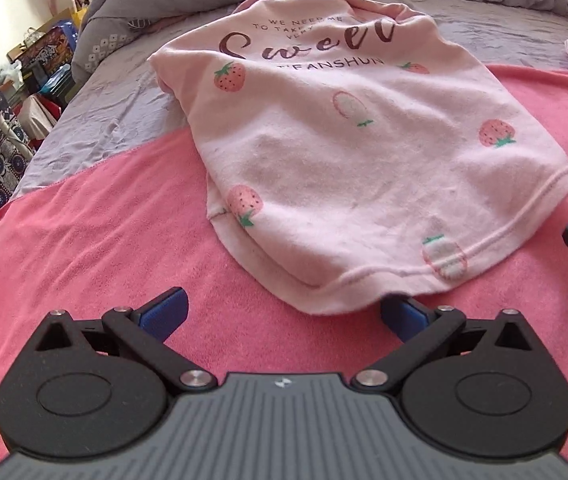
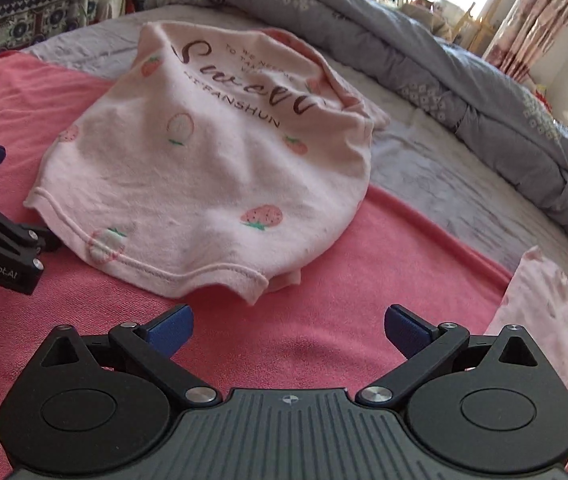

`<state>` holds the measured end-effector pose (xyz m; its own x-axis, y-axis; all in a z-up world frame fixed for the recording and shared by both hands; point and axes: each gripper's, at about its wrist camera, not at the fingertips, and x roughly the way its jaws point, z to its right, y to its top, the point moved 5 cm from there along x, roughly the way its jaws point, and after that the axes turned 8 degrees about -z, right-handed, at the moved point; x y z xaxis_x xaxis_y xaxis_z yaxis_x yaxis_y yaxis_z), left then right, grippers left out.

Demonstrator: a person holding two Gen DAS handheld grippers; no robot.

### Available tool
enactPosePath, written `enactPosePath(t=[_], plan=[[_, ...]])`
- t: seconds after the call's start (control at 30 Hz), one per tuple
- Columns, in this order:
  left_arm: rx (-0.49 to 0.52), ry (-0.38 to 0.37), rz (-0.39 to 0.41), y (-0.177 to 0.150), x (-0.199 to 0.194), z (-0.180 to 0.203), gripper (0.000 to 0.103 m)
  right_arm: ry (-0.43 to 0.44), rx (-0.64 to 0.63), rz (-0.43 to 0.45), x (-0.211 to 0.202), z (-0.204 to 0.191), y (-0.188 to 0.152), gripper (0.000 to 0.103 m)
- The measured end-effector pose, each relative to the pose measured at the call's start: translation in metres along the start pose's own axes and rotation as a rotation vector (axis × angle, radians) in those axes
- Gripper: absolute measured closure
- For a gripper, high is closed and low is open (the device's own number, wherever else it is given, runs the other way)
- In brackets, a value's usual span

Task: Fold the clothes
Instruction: 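Grasp the hem of the pink 'Sweet' T-shirt with both grippers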

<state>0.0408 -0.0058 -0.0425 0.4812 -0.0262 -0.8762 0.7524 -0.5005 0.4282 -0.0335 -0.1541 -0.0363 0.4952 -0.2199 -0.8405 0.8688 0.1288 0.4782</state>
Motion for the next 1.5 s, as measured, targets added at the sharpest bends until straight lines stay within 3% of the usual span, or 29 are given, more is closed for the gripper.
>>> enactPosePath(t=[0.3, 0.6, 1.0, 1.07, 1.13, 1.23, 1.37, 1.5], plan=[[-0.013, 0.046, 0.018, 0.018, 0.011, -0.003, 0.000, 0.025, 0.006, -0.136, 0.024, 0.001, 0.018, 0.000], [-0.009, 0.056, 0.002, 0.019, 0.012, 0.000, 0.000, 0.042, 0.006, -0.131, 0.029, 0.001, 0.019, 0.000], [-0.098, -0.002, 0.042, 0.029, 0.004, -0.007, 0.004, 0.075, 0.005, -0.138, 0.031, 0.001, 0.018, 0.000], [-0.116, -0.015, 0.053, 0.032, 0.001, -0.010, 0.011, 0.081, 0.005, -0.135, 0.030, 0.001, 0.018, 0.000], [-0.157, -0.057, 0.074, 0.036, -0.005, -0.016, 0.028, 0.092, 0.005, -0.115, 0.025, 0.000, 0.018, 0.000], [-0.230, -0.122, 0.083, 0.042, -0.011, -0.026, 0.045, 0.127, 0.011, -0.048, 0.009, -0.001, 0.018, 0.000], [-0.288, -0.139, 0.086, 0.050, -0.015, -0.039, 0.048, 0.143, -0.016, 0.029, -0.008, -0.011, 0.020, 0.000], [-0.292, -0.128, 0.131, 0.057, -0.025, -0.045, 0.048, 0.065, -0.040, 0.067, 0.000, -0.020, 0.031, 0.000]])
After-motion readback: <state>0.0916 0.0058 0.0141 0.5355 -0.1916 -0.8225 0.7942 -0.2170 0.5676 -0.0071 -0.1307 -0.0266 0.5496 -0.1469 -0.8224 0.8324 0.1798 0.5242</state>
